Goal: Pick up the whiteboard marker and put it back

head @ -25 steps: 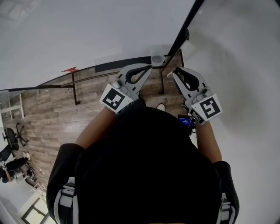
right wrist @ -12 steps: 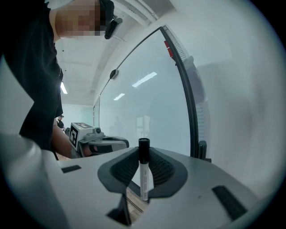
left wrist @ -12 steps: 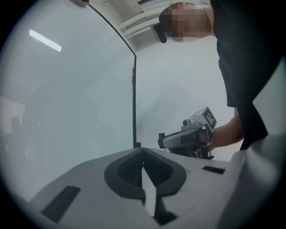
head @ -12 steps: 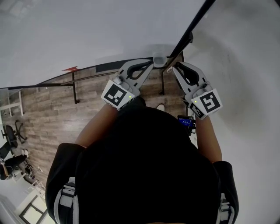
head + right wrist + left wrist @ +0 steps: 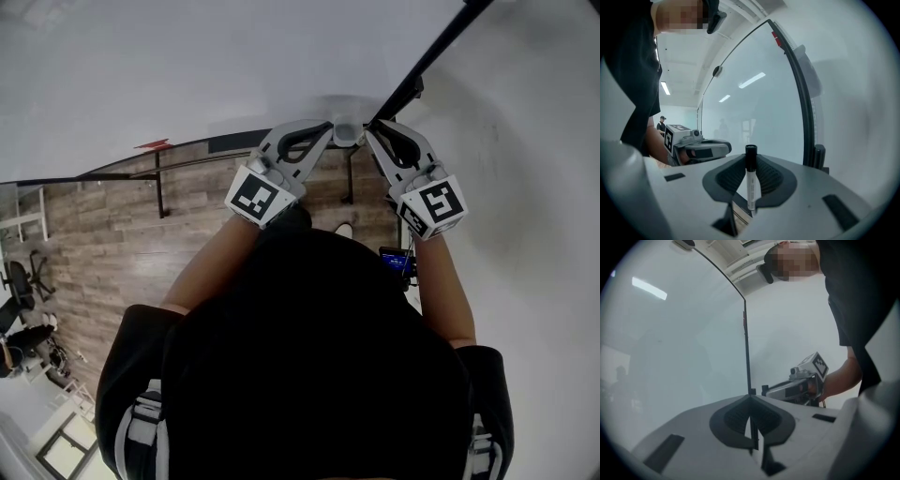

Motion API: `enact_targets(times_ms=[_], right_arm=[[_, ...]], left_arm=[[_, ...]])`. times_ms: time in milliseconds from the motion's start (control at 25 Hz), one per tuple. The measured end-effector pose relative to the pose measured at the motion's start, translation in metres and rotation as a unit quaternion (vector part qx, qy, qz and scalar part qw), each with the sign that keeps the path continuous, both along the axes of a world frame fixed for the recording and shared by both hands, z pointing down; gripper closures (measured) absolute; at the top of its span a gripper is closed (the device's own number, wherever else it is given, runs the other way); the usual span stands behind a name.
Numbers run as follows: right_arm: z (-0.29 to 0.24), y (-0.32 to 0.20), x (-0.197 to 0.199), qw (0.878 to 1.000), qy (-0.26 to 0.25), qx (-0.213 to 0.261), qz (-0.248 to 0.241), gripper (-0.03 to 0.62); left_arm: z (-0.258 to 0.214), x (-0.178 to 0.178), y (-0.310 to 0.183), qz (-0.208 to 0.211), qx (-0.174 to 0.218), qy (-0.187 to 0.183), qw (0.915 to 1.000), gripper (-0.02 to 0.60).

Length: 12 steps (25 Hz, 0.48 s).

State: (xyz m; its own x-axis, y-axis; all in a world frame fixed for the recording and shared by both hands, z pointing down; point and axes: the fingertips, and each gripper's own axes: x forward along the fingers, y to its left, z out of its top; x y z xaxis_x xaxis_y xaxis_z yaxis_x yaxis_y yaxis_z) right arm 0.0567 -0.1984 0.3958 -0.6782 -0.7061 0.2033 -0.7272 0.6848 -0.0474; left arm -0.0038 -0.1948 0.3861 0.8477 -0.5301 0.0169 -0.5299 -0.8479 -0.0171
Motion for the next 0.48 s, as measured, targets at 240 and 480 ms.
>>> enact_targets(times_ms=[240, 480], right_arm=[[0.029, -0.019, -0.007, 1.000, 0.010, -0.020, 0.008, 0.531], [0.057, -0.032, -0.011, 0.999, 0.018, -0.033, 0.021, 0.531]], left_arm=[[0.014, -0.006, -0.009, -0.010, 0.000, 0.003, 0.9999, 0.578], [0.030, -0.006, -0.014, -0.013, -0.008, 0.002, 0.9999, 0.578]])
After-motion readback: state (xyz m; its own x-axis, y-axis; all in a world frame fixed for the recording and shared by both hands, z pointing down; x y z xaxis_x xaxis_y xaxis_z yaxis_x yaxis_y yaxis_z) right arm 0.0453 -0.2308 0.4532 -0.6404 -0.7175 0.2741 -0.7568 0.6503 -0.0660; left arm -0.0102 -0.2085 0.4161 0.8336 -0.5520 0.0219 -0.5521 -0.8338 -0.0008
